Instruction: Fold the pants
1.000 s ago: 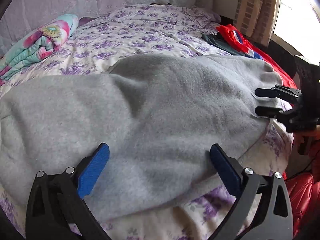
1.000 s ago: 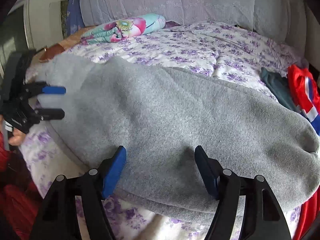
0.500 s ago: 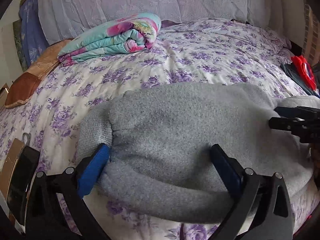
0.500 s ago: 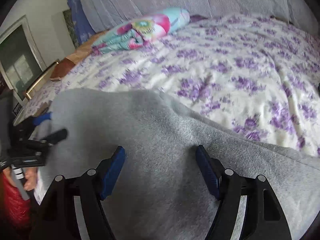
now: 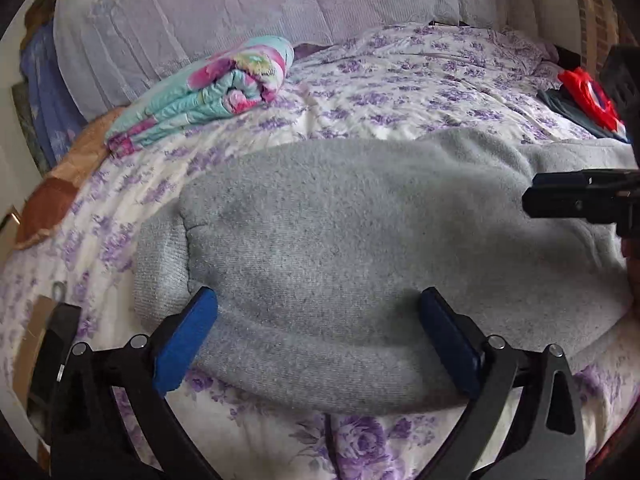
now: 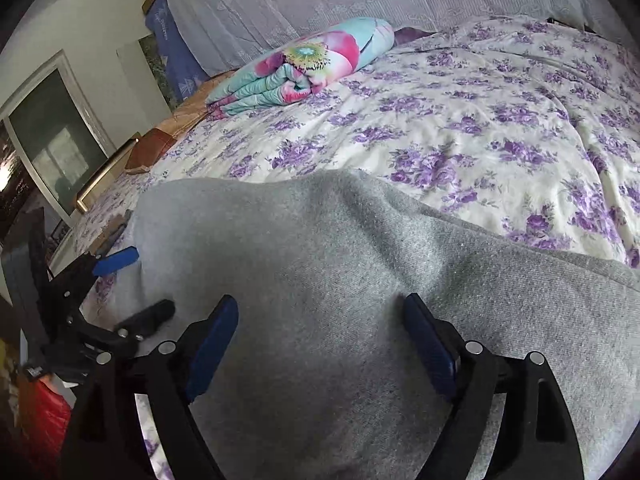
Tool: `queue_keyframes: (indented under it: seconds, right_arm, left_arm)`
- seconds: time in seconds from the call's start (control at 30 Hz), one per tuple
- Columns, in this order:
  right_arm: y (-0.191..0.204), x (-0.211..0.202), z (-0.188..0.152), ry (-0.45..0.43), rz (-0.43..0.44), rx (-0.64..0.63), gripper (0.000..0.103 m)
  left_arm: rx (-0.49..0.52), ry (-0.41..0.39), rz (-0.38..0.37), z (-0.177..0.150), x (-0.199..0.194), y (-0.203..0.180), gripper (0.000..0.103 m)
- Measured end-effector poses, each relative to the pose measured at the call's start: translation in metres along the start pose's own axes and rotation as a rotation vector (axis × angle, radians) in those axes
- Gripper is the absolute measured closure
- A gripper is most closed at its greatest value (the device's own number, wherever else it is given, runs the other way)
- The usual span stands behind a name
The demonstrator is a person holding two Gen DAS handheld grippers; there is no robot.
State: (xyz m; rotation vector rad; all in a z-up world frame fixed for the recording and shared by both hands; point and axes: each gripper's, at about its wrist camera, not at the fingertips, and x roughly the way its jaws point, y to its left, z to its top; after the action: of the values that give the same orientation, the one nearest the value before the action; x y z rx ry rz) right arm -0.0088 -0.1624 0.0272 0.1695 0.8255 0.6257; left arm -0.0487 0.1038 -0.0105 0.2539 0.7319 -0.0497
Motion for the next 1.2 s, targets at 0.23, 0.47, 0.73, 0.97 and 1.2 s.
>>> queue_keyframes:
  seconds: [0.23, 0.47, 0.73, 0.97, 1.2]
  right_arm:
    - [-0.076, -0.130, -0.063, -0.217, -0.041, 0.184, 0.018]
    - [-0.147, -0.247, -0.128, -0.367, -0.227, 0.460, 0.018]
    - [-0.217, -0.253, -0.170, -0.435, -0.192, 0.786, 0.024]
    - [-0.240, -0.237, -0.154, -0.460, -0.215, 0.808, 0.025]
    - [-0.240, -0.228, -0.142, -0.488, -0.314, 0.769, 0.024]
  left_arm:
    - [-0.103, -0.073, -0.090, 0.003, -0.029, 0.002, 0.005]
    - [0.067, -0.129, -0.245, 0.036, -0.060, -0.097, 0.005]
    - [0.016, 0.099, -0.343, 0.047, 0.002, -0.167, 0.005]
    - [-0.006, 0.106, -0.354, 0.034, 0.012, -0.165, 0.004]
    - [-0.111, -0.024, -0.288, 0.036, -0.020, -0.105, 0.004]
